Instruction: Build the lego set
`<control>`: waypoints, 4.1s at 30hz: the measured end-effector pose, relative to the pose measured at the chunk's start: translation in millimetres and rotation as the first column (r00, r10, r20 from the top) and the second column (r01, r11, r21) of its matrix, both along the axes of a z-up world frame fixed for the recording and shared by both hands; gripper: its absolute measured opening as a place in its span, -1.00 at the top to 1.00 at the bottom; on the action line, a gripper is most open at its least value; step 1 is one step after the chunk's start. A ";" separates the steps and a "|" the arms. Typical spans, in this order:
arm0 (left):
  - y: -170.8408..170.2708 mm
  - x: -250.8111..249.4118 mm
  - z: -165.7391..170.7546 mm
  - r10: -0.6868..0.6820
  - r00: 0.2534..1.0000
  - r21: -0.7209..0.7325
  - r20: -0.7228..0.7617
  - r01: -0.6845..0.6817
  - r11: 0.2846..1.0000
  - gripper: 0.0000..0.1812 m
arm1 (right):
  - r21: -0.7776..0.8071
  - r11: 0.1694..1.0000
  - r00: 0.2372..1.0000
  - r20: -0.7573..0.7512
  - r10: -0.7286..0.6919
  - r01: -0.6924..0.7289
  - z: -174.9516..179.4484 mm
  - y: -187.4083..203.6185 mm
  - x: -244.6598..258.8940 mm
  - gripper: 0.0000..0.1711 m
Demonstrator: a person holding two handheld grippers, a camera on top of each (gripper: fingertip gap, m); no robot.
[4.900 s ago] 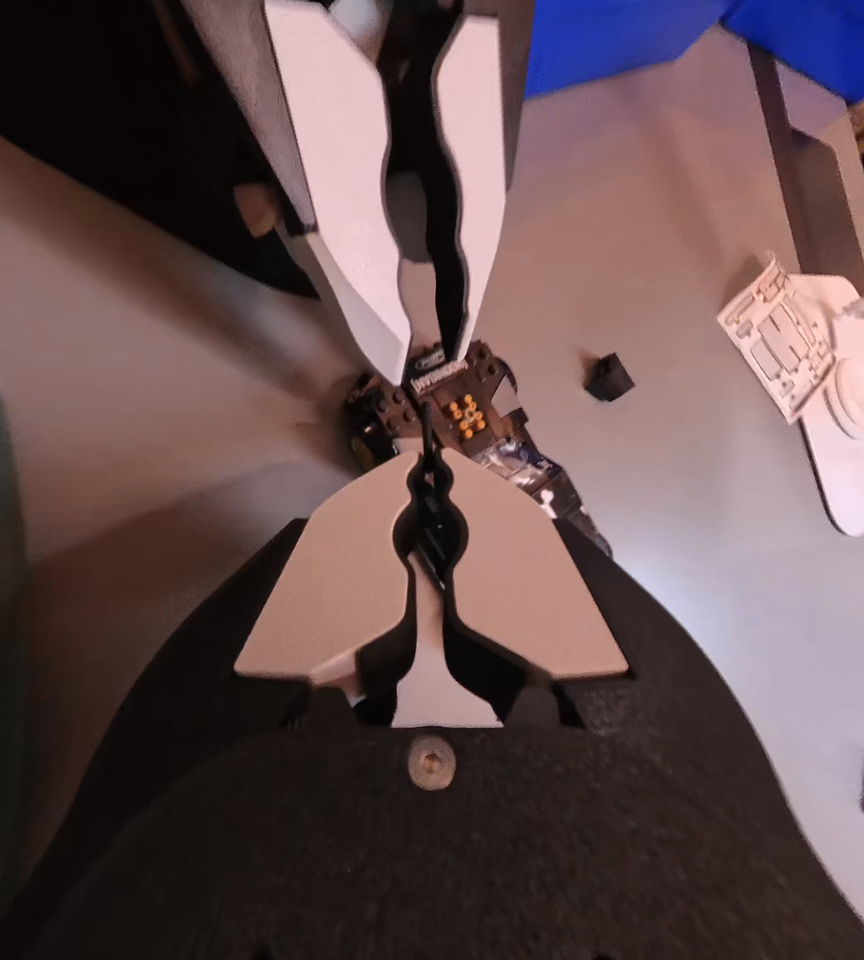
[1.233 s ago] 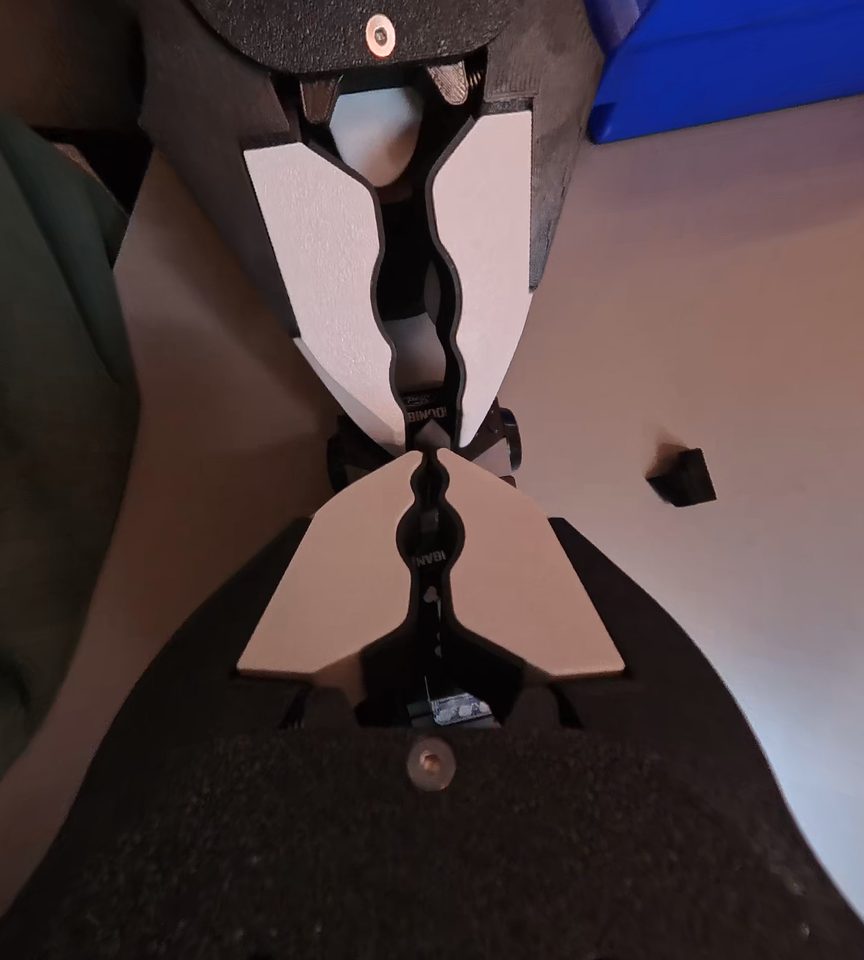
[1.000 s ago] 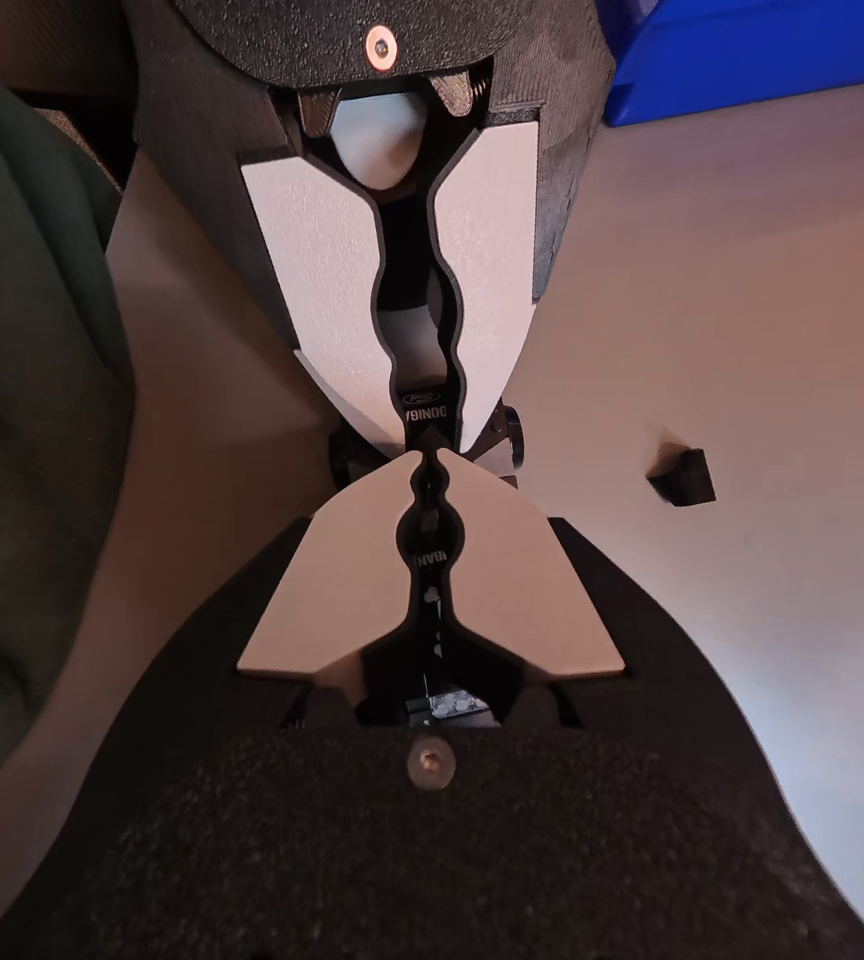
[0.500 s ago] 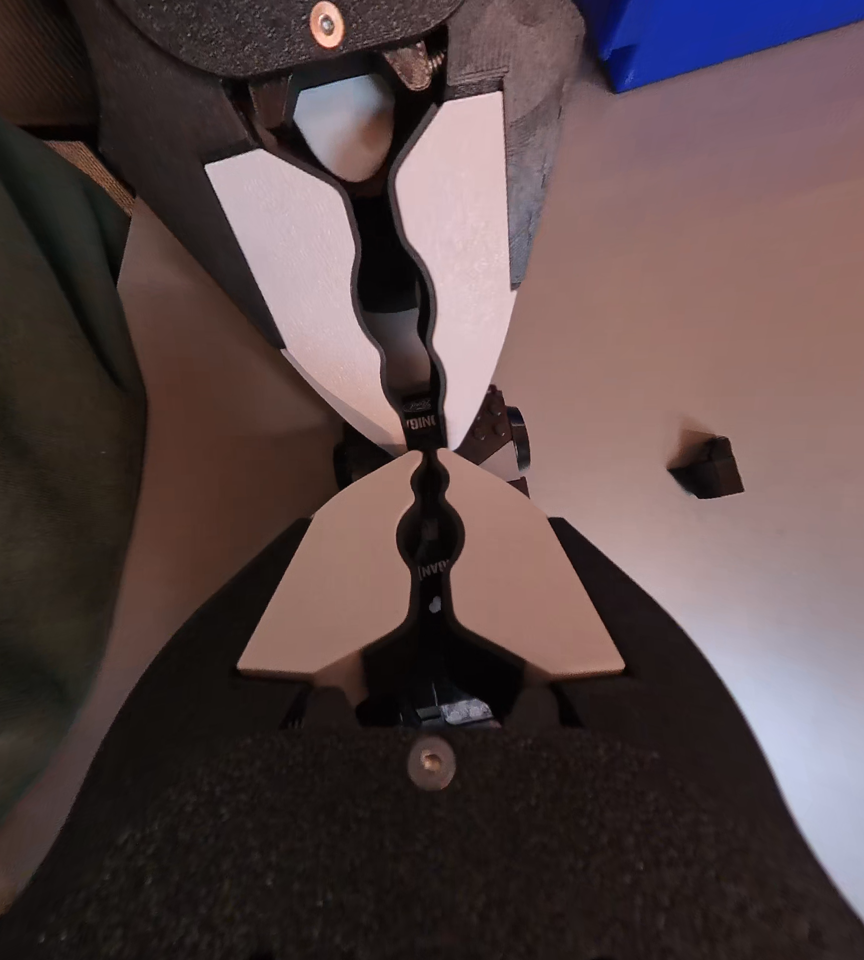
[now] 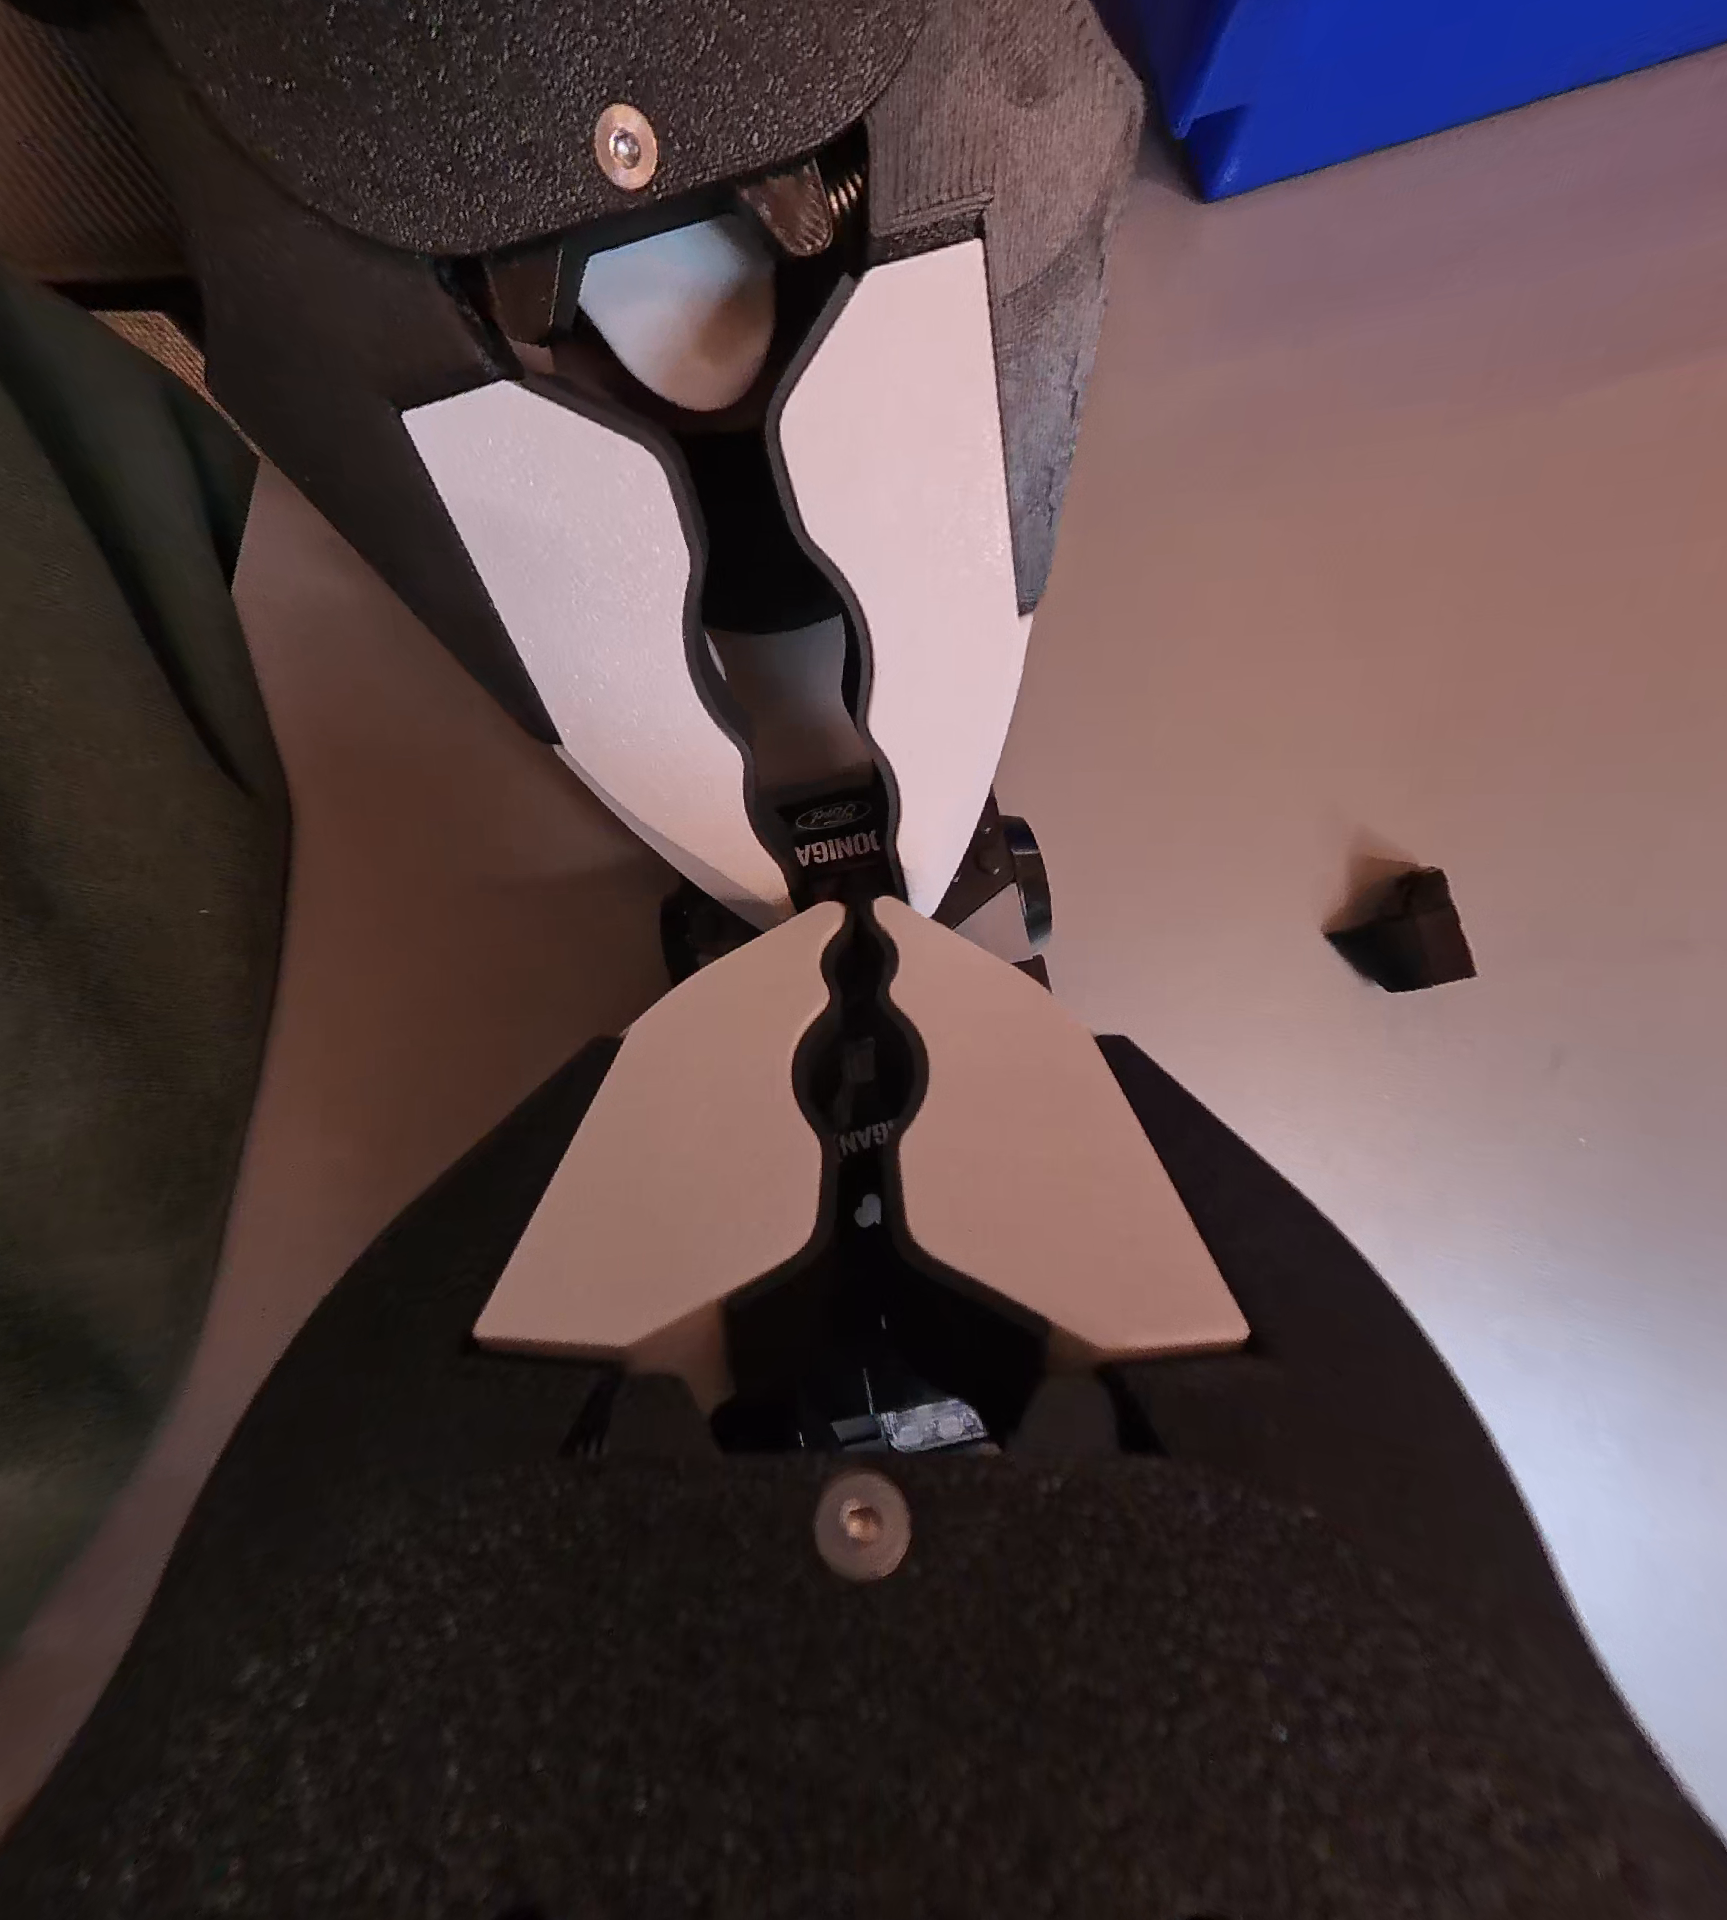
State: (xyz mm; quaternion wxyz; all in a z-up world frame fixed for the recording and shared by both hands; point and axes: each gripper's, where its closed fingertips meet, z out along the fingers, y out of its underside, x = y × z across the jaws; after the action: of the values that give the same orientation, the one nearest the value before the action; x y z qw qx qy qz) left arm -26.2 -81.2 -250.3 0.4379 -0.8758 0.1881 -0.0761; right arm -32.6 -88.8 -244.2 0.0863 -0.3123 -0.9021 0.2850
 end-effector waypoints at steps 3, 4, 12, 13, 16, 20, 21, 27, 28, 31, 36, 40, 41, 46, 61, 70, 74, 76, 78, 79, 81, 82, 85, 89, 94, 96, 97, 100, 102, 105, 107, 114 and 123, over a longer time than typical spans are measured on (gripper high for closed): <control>0.4 0.3 0.0 -0.001 1.000 -0.003 -0.001 0.001 1.000 0.82 | 0.003 1.000 1.000 -0.002 -0.012 0.012 4.1 6.4 0.2 1.00; 0.7 0.4 0.0 -0.001 1.000 -0.004 -0.001 0.001 1.000 0.82 | 0.013 1.000 1.000 -0.004 -0.011 0.011 4.4 8.5 0.4 1.00; 2.5 1.1 -0.2 0.003 1.000 -0.001 -0.003 -0.003 1.000 0.82 | 0.083 0.996 1.000 0.024 0.012 -0.014 -1.8 8.1 2.2 1.00; 2.6 1.1 -0.3 0.004 1.000 0.001 -0.002 -0.004 1.000 0.82 | 0.090 0.996 1.000 0.029 0.011 -0.014 -1.9 8.5 2.4 1.00; 2.8 1.2 -0.2 0.004 1.000 0.001 0.004 -0.004 1.000 0.82 | 0.092 0.996 0.999 0.038 0.003 -0.007 -1.3 9.5 3.4 1.00; 2.5 1.2 -0.3 0.003 1.000 0.003 0.009 -0.003 1.000 0.82 | 0.084 0.996 0.999 0.051 -0.018 0.013 -1.3 12.4 5.6 1.00; 2.8 1.1 -0.2 0.003 1.000 0.004 0.006 -0.003 1.000 0.82 | 0.082 0.997 0.999 0.050 -0.015 0.011 -2.5 11.1 6.1 1.00; 2.8 1.2 -0.3 0.003 1.000 0.005 0.010 -0.003 1.000 0.82 | 0.052 0.998 0.996 0.082 -0.046 0.042 -3.0 9.9 5.3 1.00; 2.7 1.2 -0.3 0.002 1.000 0.005 0.010 -0.002 1.000 0.82 | 0.047 0.998 0.995 0.084 -0.049 0.045 -3.0 9.9 5.3 1.00; 2.5 1.3 -0.4 0.000 1.000 0.003 0.018 0.000 1.000 0.82 | 0.042 0.998 0.994 0.096 -0.060 0.056 -3.2 9.4 5.3 1.00; 2.4 1.6 -0.7 -0.004 0.999 0.000 0.042 0.004 1.000 0.82 | 0.042 0.997 0.989 0.130 -0.072 0.067 -3.9 4.2 3.9 1.00; 2.4 1.7 -0.9 -0.004 0.999 0.007 0.044 0.003 1.000 0.82 | 0.048 0.996 0.983 0.165 -0.085 0.078 -4.2 4.0 3.7 1.00; 2.4 1.7 -0.9 -0.004 0.999 0.010 0.043 0.004 1.000 0.82 | 0.046 0.996 0.982 0.169 -0.087 0.081 -4.3 4.1 3.7 1.00; 2.2 1.9 -1.0 -0.007 0.999 0.010 0.051 0.007 1.000 0.82 | 0.025 0.994 0.976 0.186 -0.109 0.106 -4.4 3.8 2.2 1.00; 1.1 2.0 0.8 -0.012 1.000 0.037 0.025 0.011 0.999 0.76 | 0.036 0.991 0.986 0.095 -0.135 0.132 2.2 10.2 5.1 1.00; 1.6 1.1 0.0 -0.006 1.000 0.040 0.011 0.005 0.999 0.82 | 0.098 0.990 0.987 0.110 -0.116 0.105 -3.8 8.1 2.2 1.00; 1.5 1.2 -0.1 -0.009 1.000 0.045 0.011 0.008 0.999 0.82 | 0.100 0.990 0.984 0.136 -0.116 0.103 -4.2 8.2 2.7 1.00; 1.3 1.1 -0.1 -0.012 1.000 0.049 0.008 0.012 0.999 0.82 | 0.110 0.989 0.984 0.140 -0.111 0.096 -4.3 8.0 2.9 1.00; 1.0 1.0 0.0 -0.014 1.000 0.052 0.005 0.014 0.999 0.82 | 0.105 0.990 0.984 0.143 -0.110 0.095 -4.5 7.8 2.9 1.00; 1.0 1.0 -0.1 -0.014 1.000 0.054 0.002 0.014 0.998 0.82 | 0.104 0.990 0.984 0.142 -0.110 0.095 -4.5 7.9 3.0 1.00; 0.9 1.1 -0.1 -0.015 1.000 0.058 -0.004 0.015 0.998 0.82 | 0.110 0.989 0.984 0.138 -0.114 0.099 -4.7 7.9 3.3 1.00; 0.9 1.2 -0.1 -0.015 1.000 0.058 -0.001 0.015 0.998 0.82 | 0.116 0.988 0.983 0.138 -0.119 0.103 -4.7 7.9 3.4 1.00; 0.7 1.3 -0.1 -0.015 1.000 0.059 -0.002 0.015 0.998 0.82 | 0.123 0.987 0.983 0.140 -0.119 0.102 -4.9 6.2 3.7 1.00; 0.3 1.5 -0.2 -0.016 1.000 0.064 -0.005 0.016 0.998 0.82 | 0.131 0.987 0.984 0.140 -0.113 0.095 -5.2 2.4 3.5 1.00; 0.3 1.3 0.7 -0.014 1.000 0.074 -0.013 0.015 0.997 0.82 | 0.023 0.985 0.977 0.130 -0.171 0.169 3.9 9.0 0.5 1.00; 0.4 1.3 0.6 -0.015 1.000 0.072 -0.011 0.015 0.997 0.82 | -0.053 0.977 0.975 0.094 -0.200 0.205 18.0 11.6 -3.3 1.00; 0.5 1.3 1.2 -0.015 1.000 0.074 -0.007 0.015 0.997 0.81 | -0.058 0.973 0.973 0.067 -0.219 0.223 21.4 16.9 -4.6 1.00; 0.0 1.9 3.6 -0.021 1.000 0.085 0.006 0.020 0.996 0.77 | -0.035 0.974 0.975 0.010 -0.223 0.223 18.1 23.2 1.1 1.00; -0.4 2.8 4.3 -0.028 0.999 0.085 0.019 0.026 0.996 0.74 | -0.030 0.979 0.979 0.005 -0.204 0.204 13.5 16.6 6.4 1.00; -1.4 4.0 6.1 -0.041 0.999 0.090 0.035 0.037 0.995 0.73 | 0.010 0.982 0.982 0.001 -0.187 0.187 5.8 14.8 8.2 1.00; -2.0 3.8 9.3 -0.042 0.998 0.108 0.046 0.036 0.994 0.70 | 0.013 0.982 0.982 -0.017 -0.190 0.190 5.1 18.7 6.2 1.00; -4.7 -18.0 39.9 0.049 0.985 0.255 0.164 -0.091 0.963 0.74 | -0.135 0.963 0.934 -0.244 -0.261 0.234 29.2 41.1 -0.3 0.16; 17.9 -61.3 26.7 0.213 0.972 0.100 0.102 -0.223 0.970 0.70 | 0.071 0.985 0.969 -0.201 -0.141 0.158 -13.4 62.1 33.2 0.09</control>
State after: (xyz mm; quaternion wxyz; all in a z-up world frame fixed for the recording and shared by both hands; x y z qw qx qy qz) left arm -87.6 -63.2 -223.6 0.4995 -0.8612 0.0748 -0.0563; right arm 0.6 -26.8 -257.6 0.2091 -0.3459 -0.8746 0.2678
